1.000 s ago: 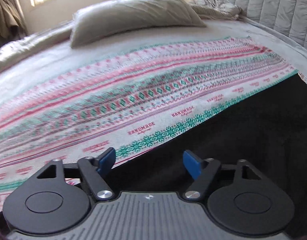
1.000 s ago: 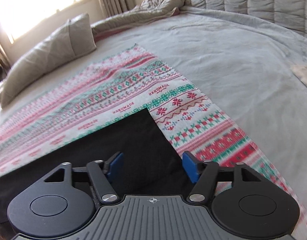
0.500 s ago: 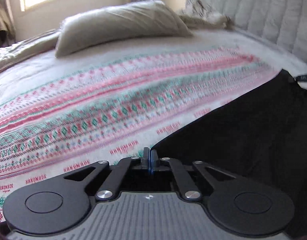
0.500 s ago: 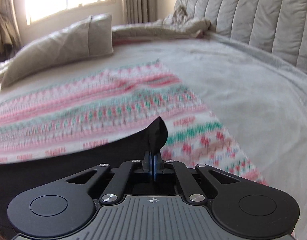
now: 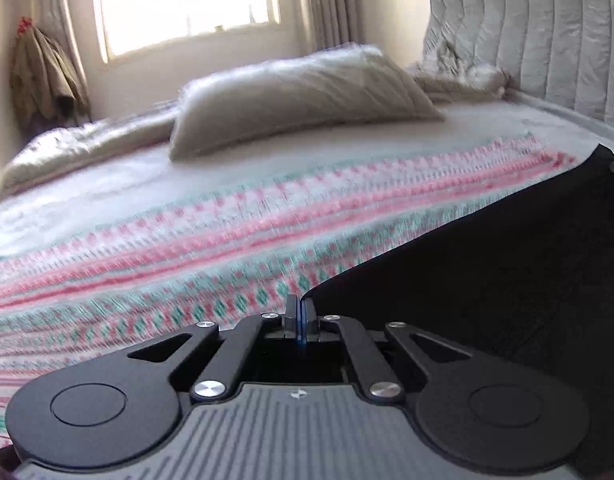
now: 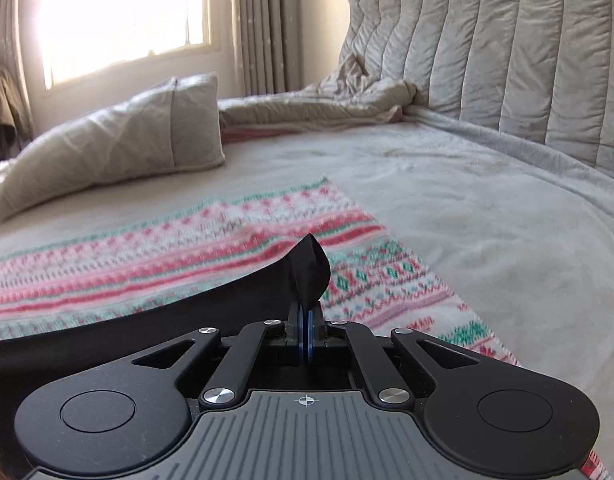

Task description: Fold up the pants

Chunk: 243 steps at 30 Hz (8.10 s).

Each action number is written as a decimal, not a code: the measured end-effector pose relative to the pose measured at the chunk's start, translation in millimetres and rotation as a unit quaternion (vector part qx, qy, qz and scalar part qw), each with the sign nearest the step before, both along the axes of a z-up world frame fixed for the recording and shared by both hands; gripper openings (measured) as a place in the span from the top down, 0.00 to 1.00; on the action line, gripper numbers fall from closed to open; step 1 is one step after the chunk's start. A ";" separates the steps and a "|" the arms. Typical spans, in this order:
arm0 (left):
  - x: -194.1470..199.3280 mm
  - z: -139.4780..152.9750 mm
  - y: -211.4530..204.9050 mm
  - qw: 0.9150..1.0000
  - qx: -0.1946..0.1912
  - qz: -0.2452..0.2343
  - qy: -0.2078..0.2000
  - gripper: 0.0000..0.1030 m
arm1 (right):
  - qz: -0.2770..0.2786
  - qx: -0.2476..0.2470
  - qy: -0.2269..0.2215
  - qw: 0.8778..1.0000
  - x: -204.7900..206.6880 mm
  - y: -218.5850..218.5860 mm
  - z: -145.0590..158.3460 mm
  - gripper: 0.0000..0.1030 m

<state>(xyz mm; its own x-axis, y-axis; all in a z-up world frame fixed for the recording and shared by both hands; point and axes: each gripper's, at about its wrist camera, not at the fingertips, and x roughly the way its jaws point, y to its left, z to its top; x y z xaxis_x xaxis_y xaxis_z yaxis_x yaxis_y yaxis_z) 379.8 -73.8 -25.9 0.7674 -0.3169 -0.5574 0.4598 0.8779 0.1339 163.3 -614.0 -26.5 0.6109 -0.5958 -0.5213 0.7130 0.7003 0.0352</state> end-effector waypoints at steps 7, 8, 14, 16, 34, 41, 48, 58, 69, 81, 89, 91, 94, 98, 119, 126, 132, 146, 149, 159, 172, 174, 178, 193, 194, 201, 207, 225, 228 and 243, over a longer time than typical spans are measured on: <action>-43.9 56.6 6.1 0.998 -0.017 -0.001 -0.066 1.00 | 0.008 -0.013 -0.058 0.998 -29.7 11.0 52.9 0.99; -52.3 63.9 7.5 0.997 -0.020 -0.003 -0.072 1.00 | 0.009 -0.015 -0.063 0.998 -36.0 13.6 61.3 0.99; -104.9 88.2 15.9 0.996 -0.033 -0.021 -0.078 1.00 | 0.013 -0.015 -0.082 0.996 -82.2 29.0 95.8 0.99; -124.6 87.0 18.1 0.996 -0.036 -0.029 -0.073 1.00 | 0.015 -0.014 -0.084 0.996 -100.8 34.2 100.0 0.99; -265.6 14.2 50.7 0.989 -0.003 -0.124 0.085 1.00 | 0.008 0.063 -0.067 0.996 -270.4 76.7 46.5 0.99; -277.9 -30.3 50.7 0.978 0.050 -0.134 0.152 0.99 | -0.005 0.118 -0.053 0.992 -311.1 83.8 -6.6 0.98; -269.3 -36.1 64.1 0.981 0.038 -0.109 0.156 0.84 | -0.015 0.135 -0.043 0.990 -325.4 92.8 -24.8 0.92; -254.0 -4.0 145.8 0.989 -0.042 0.070 0.122 0.26 | 0.022 0.050 0.063 0.996 -317.0 140.9 38.1 0.37; -222.8 7.7 224.0 0.962 -0.099 0.221 0.124 0.16 | 0.245 0.048 0.094 0.964 -219.9 275.5 48.9 0.24; -244.1 -9.2 295.8 0.923 -0.228 0.270 0.150 0.65 | 0.411 0.097 0.103 0.901 -139.2 403.6 15.6 0.24; -239.3 -24.3 303.0 0.904 -0.261 0.282 0.186 0.67 | 0.509 0.039 0.140 0.848 -138.1 459.0 0.8 0.31; -240.2 -22.5 301.9 0.903 -0.263 0.291 0.175 0.74 | 0.517 0.019 0.147 0.843 -135.8 467.8 -2.3 0.35; -240.9 -21.8 299.0 0.904 -0.258 0.302 0.159 0.89 | 0.534 -0.003 0.151 0.832 -136.9 476.2 -7.3 0.43; -241.3 -18.6 297.0 0.910 -0.241 0.307 0.141 0.99 | 0.557 -0.032 0.151 0.816 -137.1 491.0 -10.9 0.82; -290.5 3.0 291.1 0.932 -0.109 0.321 0.130 0.72 | 0.571 0.064 0.171 0.801 -153.5 482.8 -1.4 0.86; -311.3 24.8 262.4 0.958 -0.109 0.256 0.074 0.44 | 0.523 0.066 0.134 0.839 -171.5 452.5 16.7 0.42; -304.6 22.0 210.3 0.978 -0.103 0.165 0.071 0.31 | 0.423 0.053 0.098 0.899 -187.6 398.2 30.5 0.39; -268.2 -3.2 104.3 0.990 -0.062 0.008 0.125 0.27 | 0.113 0.086 0.096 0.985 -271.1 214.8 0.4 0.39; -265.6 -7.3 92.0 0.990 -0.044 0.002 0.137 0.27 | 0.054 0.131 0.113 0.983 -295.2 185.6 -11.2 0.39; -264.7 -9.0 71.2 0.991 -0.051 -0.018 0.123 0.26 | 0.018 0.134 0.052 0.989 -313.0 132.7 21.4 0.38; -259.9 -26.1 42.9 0.991 -0.012 -0.072 0.116 0.23 | -0.027 0.169 -0.060 0.983 -252.5 41.3 -16.7 0.76; -260.5 -27.5 41.1 0.991 -0.006 -0.075 0.111 0.23 | -0.025 0.162 -0.054 0.985 -246.8 39.7 -19.1 0.92; -261.7 -29.2 37.8 0.991 -0.001 -0.082 0.107 0.23 | -0.030 0.138 -0.082 0.987 -247.1 38.5 -10.3 1.00; -261.1 -32.1 39.5 0.991 -0.007 -0.082 0.108 0.22 | -0.029 0.131 -0.049 0.990 -239.8 37.0 -23.2 0.85; -260.9 -32.2 39.5 0.991 -0.007 -0.082 0.108 0.21 | -0.025 0.116 -0.040 0.992 -237.4 40.8 -22.4 0.92; -259.8 -33.3 39.5 0.990 -0.006 -0.088 0.106 0.20 | -0.022 0.049 -0.090 0.995 -238.6 48.3 -1.2 0.98; -263.8 -31.5 40.8 0.988 -0.014 -0.113 0.101 0.20 | -0.067 0.064 -0.049 0.995 -235.3 42.9 -6.0 0.83; -310.0 -28.9 37.4 0.957 -0.006 -0.277 0.088 0.64 | -0.080 0.250 -0.056 0.963 -379.5 109.3 7.6 0.56; -312.3 -28.8 37.1 0.955 0.001 -0.283 0.086 0.65 | -0.077 0.273 -0.072 0.956 -386.8 113.6 1.2 0.62; -318.0 -28.2 37.7 0.954 0.025 -0.293 0.054 1.00 | -0.109 0.237 -0.102 0.960 -382.5 116.6 -13.2 0.99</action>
<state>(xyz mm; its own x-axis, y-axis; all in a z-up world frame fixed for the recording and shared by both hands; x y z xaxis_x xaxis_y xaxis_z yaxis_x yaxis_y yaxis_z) 61.7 -36.1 -54.1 0.4037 -0.6449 -0.6490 0.8835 0.4590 0.0935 -219.3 -497.5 -39.8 0.6168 -0.4463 -0.6483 0.7852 0.4061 0.4675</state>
